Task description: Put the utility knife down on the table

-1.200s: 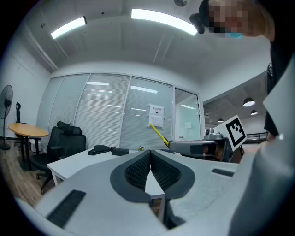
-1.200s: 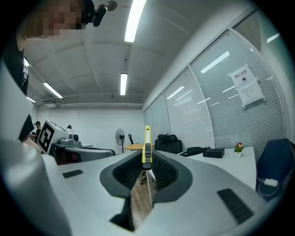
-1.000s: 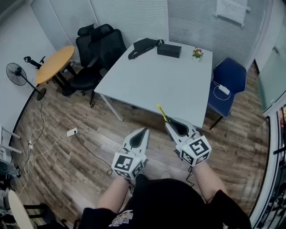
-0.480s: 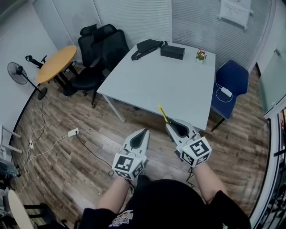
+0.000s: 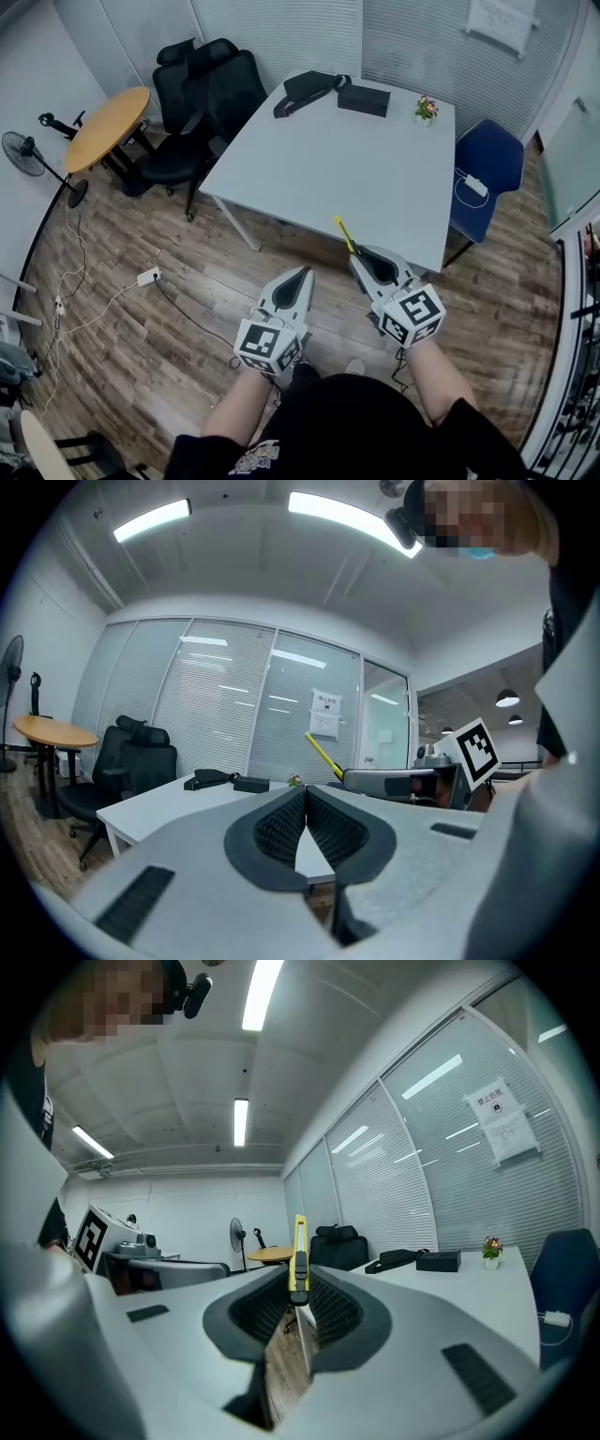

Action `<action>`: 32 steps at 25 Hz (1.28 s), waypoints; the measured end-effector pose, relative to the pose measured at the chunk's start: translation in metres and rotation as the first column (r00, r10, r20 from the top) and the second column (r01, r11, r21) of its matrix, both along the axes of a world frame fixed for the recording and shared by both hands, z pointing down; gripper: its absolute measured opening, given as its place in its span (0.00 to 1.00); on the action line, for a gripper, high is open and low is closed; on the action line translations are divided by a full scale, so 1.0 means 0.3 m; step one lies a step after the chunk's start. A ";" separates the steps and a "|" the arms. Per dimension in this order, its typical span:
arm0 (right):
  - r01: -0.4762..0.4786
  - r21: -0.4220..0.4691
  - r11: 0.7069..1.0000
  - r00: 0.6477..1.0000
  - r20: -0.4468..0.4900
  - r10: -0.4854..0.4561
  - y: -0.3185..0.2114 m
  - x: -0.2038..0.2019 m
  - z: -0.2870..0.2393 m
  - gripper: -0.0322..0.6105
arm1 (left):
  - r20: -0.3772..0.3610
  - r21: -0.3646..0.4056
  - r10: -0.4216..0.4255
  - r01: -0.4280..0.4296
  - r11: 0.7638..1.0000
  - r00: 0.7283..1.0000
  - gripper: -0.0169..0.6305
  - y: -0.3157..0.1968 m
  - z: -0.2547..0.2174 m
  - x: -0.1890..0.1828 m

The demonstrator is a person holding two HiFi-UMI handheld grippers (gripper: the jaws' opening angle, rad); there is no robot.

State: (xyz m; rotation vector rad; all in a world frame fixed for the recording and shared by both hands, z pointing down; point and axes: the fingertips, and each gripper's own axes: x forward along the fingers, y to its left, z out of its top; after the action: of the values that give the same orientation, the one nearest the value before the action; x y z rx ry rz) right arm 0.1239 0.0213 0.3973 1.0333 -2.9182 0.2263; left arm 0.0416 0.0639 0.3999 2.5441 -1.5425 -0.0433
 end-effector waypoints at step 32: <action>-0.156 -0.036 0.987 0.988 -0.017 0.156 -0.325 -0.395 0.049 0.16 | -0.017 -0.029 0.145 -0.145 0.989 0.989 0.04 -0.322 0.060 -0.419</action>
State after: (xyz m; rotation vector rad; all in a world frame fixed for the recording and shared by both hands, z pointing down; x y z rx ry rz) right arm 0.0054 -0.0762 0.4121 1.2534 -2.8105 0.2754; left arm -0.0842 -0.0328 0.4180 2.6180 -1.3379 -0.0210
